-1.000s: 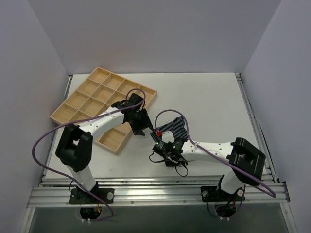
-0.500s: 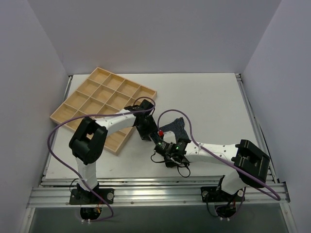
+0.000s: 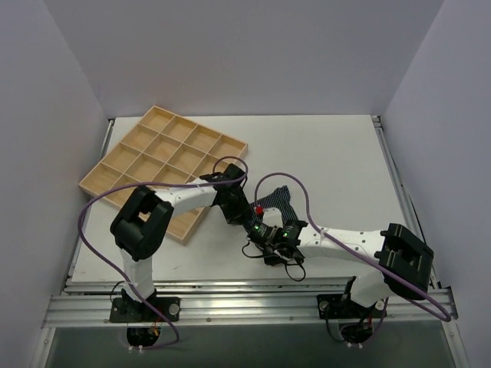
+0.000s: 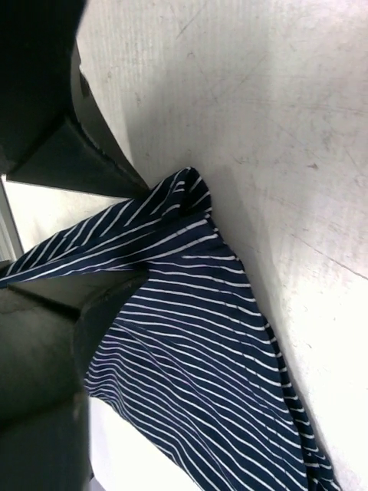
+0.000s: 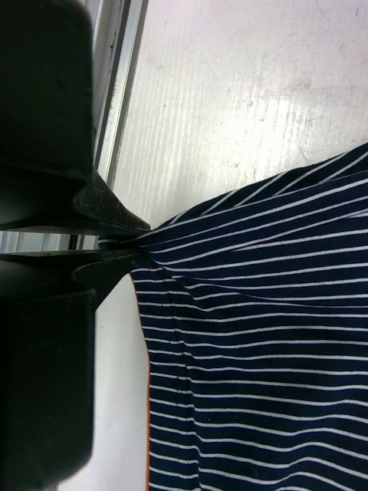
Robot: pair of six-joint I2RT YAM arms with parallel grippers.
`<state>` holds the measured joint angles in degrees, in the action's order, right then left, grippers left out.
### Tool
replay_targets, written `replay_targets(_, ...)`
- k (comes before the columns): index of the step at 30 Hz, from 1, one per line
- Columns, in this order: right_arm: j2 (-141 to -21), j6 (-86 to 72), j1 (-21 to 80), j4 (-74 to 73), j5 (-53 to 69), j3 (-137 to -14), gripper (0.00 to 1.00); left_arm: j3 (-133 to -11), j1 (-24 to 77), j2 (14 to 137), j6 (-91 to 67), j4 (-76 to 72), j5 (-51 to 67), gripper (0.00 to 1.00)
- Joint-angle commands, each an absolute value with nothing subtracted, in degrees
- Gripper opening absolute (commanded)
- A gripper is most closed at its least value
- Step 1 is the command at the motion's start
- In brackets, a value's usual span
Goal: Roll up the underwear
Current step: Fold the underwear
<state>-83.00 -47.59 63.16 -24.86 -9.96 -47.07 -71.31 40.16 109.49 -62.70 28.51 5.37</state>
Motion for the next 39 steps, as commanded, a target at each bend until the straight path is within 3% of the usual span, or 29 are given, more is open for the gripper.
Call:
replay_targets(1,-80.86,-49.39,63.81,-27.42,-10.11,-46.58,0.0,-70.4,40.69,110.13,-62.14,25.84,1.41,0.49)
replay_targets(5,-82.26,-48.96,63.81,-27.51,-10.46,-48.16,0.0,-69.08,40.78,109.69,-62.31,25.05,1.41,0.25)
replay_targets(7,-83.58,-47.99,63.98,-27.33,-10.37,-49.04,0.0,-68.99,40.78,108.81,-62.31,25.4,0.89,0.21)
replay_targets(8,-84.11,-47.81,63.98,-27.42,-10.72,-50.17,0.0,-69.08,40.78,108.29,-61.88,25.49,0.53,0.09)
replay_targets(10,-85.78,-47.11,64.25,-27.86,-10.99,-51.67,0.0,-70.13,40.78,106.53,-61.26,26.97,-1.21,0.03)
replay_targets(19,-85.7,-47.28,64.69,-29.62,-7.48,-60.38,0.0,-82.09,40.34,103.45,-53.0,49.65,-7.65,0.02)
replay_targets(25,-81.39,-47.73,63.37,-19.87,1.3,-53.97,0.0,-85.16,40.17,101.95,-53.43,53.78,-5.01,0.02)
replay_targets(34,-77.26,-48.69,51.43,-5.81,11.59,-43.6,0.0,-100.62,39.55,113.28,-50.89,64.41,-5.89,0.02)
replay_targets(39,-79.01,-46.85,47.82,-3.6,13.8,-44.12,0.0,-108.61,39.64,119.79,-50.71,65.65,-4.31,0.02)
